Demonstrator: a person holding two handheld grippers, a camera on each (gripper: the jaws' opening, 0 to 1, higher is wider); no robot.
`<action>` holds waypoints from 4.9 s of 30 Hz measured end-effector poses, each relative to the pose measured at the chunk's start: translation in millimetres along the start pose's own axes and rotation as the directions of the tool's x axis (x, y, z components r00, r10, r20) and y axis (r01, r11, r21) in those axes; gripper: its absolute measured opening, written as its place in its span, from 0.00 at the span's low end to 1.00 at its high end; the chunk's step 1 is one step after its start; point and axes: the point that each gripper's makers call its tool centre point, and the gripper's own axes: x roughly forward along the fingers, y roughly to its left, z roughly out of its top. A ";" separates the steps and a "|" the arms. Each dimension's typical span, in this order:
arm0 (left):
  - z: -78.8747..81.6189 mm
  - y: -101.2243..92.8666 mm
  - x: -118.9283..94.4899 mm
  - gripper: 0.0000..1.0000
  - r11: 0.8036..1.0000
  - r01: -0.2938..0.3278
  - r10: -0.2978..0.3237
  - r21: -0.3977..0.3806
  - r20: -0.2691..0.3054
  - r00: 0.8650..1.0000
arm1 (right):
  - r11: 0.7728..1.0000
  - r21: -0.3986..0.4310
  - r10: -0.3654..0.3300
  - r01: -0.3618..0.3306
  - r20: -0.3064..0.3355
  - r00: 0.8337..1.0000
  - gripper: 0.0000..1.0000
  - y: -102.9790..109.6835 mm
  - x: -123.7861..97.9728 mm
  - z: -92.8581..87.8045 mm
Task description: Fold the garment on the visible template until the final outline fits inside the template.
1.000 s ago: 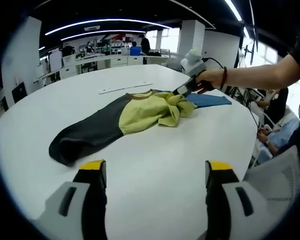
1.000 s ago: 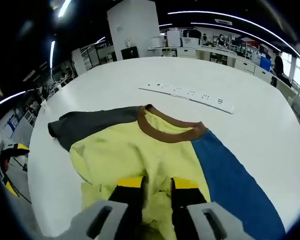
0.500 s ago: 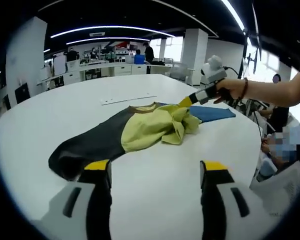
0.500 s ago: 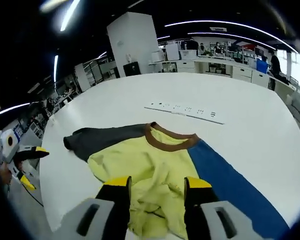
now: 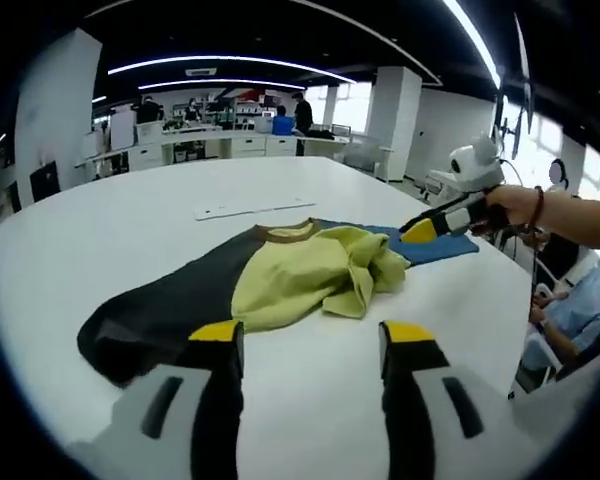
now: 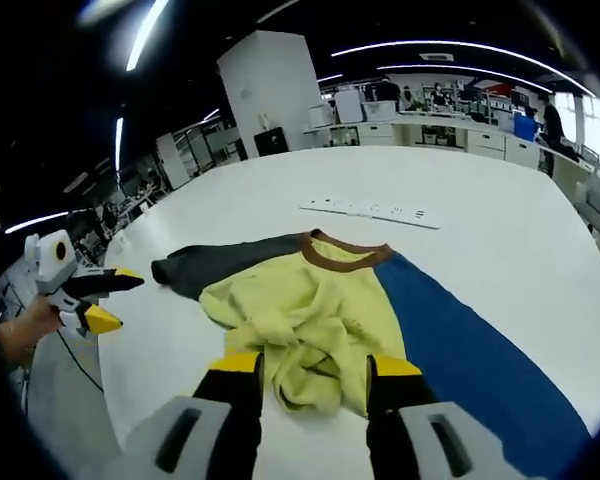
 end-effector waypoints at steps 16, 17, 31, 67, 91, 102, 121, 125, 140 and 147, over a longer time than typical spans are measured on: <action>-11.8 -6.8 45.2 0.32 0.999 0.034 -0.034 -0.008 -0.031 0.999 | 0.995 -0.094 0.016 -0.019 -0.036 0.999 0.23 -5.4 2.0 -33.0; -14.8 -7.6 48.9 0.31 0.999 0.036 -0.037 -0.010 -0.042 0.998 | 0.995 -0.099 0.017 -0.021 -0.034 0.999 0.21 -5.5 2.6 -33.5; -24.0 -17.4 92.2 0.23 0.995 0.060 -0.065 -0.077 -0.064 0.996 | 0.990 -0.129 0.051 -0.052 -0.015 0.999 0.11 2.3 12.8 -32.2; -29.7 -22.9 105.2 0.00 0.998 0.045 -0.050 -0.044 -0.128 0.991 | 0.988 -0.144 0.045 -0.050 -0.039 0.998 0.00 -4.0 12.7 -41.4; -18.8 -6.1 -1.3 0.00 0.998 -0.040 0.038 -0.039 -0.063 0.997 | 0.997 -0.005 0.080 -0.081 -0.079 0.994 0.00 22.7 -53.4 -69.4; -23.5 -2.9 -40.1 0.00 0.996 -0.078 0.075 -0.039 -0.059 0.995 | 0.996 0.060 0.071 -0.066 -0.089 0.994 0.00 32.3 -80.0 -84.8; -68.2 -16.6 -91.6 0.00 0.991 -0.116 0.105 -0.071 -0.143 0.984 | 0.995 0.099 0.014 0.004 -0.180 0.984 0.00 43.9 -113.0 -133.5; -75.4 -18.8 -99.9 0.00 0.989 -0.123 0.110 -0.080 -0.152 0.982 | 0.993 0.114 0.013 0.011 -0.205 0.979 0.00 46.9 -115.5 -142.5; -108.0 -8.7 -115.4 0.00 0.992 -0.128 0.120 -0.010 -0.275 0.954 | 0.972 0.227 -0.006 0.061 -0.237 0.971 0.00 50.3 -128.1 -184.5; -127.7 -15.6 -117.8 0.00 0.992 -0.122 0.116 0.003 -0.345 0.932 | 0.960 0.265 -0.029 0.095 -0.242 0.970 0.00 48.5 -130.1 -195.6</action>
